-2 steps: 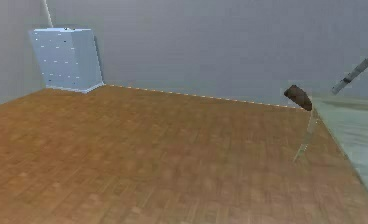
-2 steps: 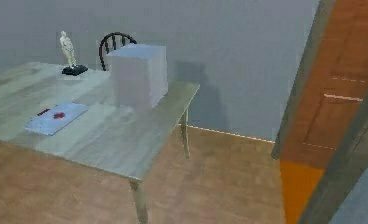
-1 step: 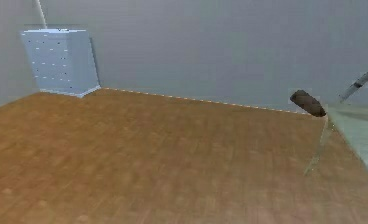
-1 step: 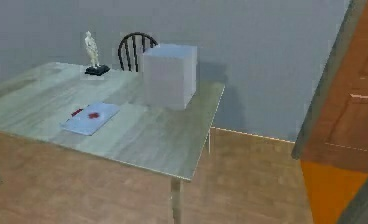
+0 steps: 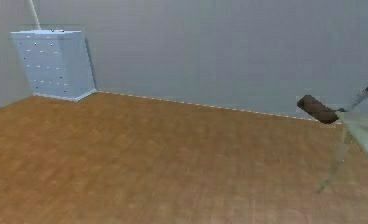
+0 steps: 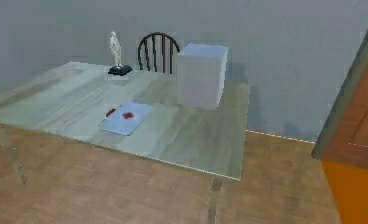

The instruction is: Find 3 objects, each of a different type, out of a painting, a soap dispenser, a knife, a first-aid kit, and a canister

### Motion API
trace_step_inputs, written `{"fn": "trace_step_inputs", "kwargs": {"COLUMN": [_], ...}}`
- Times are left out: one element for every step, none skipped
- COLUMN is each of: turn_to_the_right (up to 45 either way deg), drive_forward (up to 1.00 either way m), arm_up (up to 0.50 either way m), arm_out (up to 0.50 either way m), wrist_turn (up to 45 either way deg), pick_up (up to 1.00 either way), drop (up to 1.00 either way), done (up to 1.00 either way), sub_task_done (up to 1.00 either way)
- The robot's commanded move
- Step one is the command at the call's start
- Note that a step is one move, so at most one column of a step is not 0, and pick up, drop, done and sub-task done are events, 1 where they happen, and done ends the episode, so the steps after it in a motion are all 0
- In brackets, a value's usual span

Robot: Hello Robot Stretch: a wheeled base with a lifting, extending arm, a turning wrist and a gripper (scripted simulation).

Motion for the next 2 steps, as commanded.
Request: {"fn": "trace_step_inputs", "kwargs": {"turn_to_the_right": [45.0, 45.0], "drive_forward": [0.0, 0.0], "arm_up": [0.0, 0.0], "arm_out": [0.0, 0.0], "wrist_turn": [0.0, 0.0], "pick_up": [0.0, 0.0], "drop": [0.0, 0.0], "done": [0.0, 0.0], "sub_task_done": [0.0, 0.0]}}
